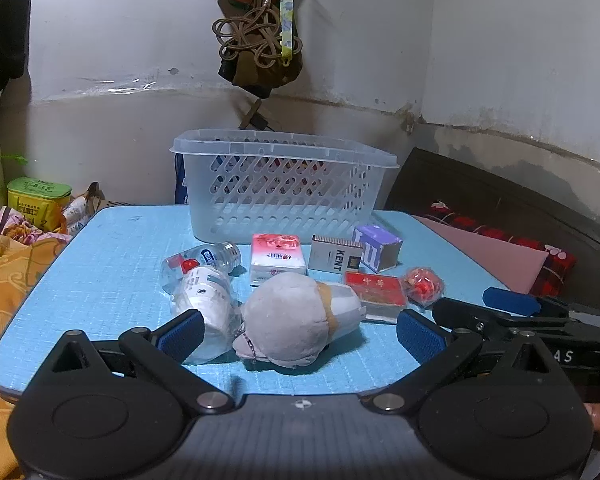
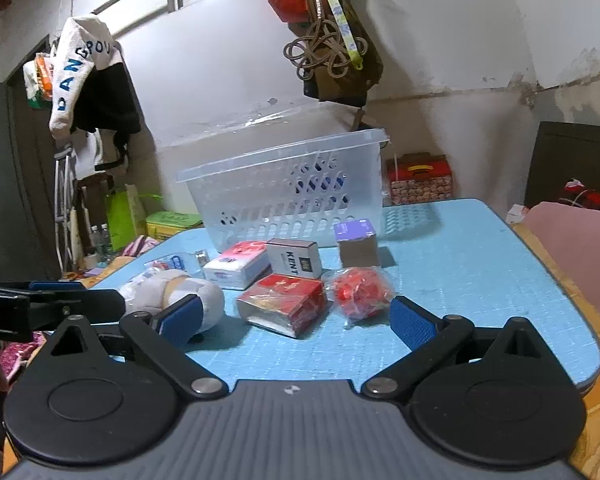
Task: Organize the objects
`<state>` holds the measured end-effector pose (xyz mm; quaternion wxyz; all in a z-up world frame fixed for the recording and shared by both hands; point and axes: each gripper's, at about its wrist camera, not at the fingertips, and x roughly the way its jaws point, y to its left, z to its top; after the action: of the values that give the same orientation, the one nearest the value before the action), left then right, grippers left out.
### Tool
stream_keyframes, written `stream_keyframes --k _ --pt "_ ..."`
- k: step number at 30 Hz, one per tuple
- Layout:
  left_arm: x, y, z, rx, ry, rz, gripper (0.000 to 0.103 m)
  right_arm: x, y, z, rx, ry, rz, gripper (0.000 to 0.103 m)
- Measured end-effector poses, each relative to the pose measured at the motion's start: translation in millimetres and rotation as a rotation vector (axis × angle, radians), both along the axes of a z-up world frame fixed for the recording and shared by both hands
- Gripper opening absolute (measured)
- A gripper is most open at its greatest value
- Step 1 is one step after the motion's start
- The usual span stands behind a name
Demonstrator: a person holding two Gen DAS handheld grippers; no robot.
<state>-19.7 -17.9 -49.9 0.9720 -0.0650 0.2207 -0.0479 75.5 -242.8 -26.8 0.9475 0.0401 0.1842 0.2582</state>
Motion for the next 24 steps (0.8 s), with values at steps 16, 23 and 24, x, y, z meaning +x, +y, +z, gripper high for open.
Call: stream_keyframes --k 16,23,24 --pt "-0.6 -0.2 -0.5 -0.006 -0.006 0.004 0.103 -2.7 -0.6 2.9 0.022 -0.01 0.006 0.102" --pt "-0.3 -0.5 -0.9 -0.006 -0.004 0.007 0.103 -2.1 -2.0 3.7 0.027 -0.017 -0.006 0.103" --pt "-0.1 -0.4 -0.9 -0.006 -0.004 0.007 0.103 -2.1 -2.1 3.7 0.027 -0.017 -0.009 0.103"
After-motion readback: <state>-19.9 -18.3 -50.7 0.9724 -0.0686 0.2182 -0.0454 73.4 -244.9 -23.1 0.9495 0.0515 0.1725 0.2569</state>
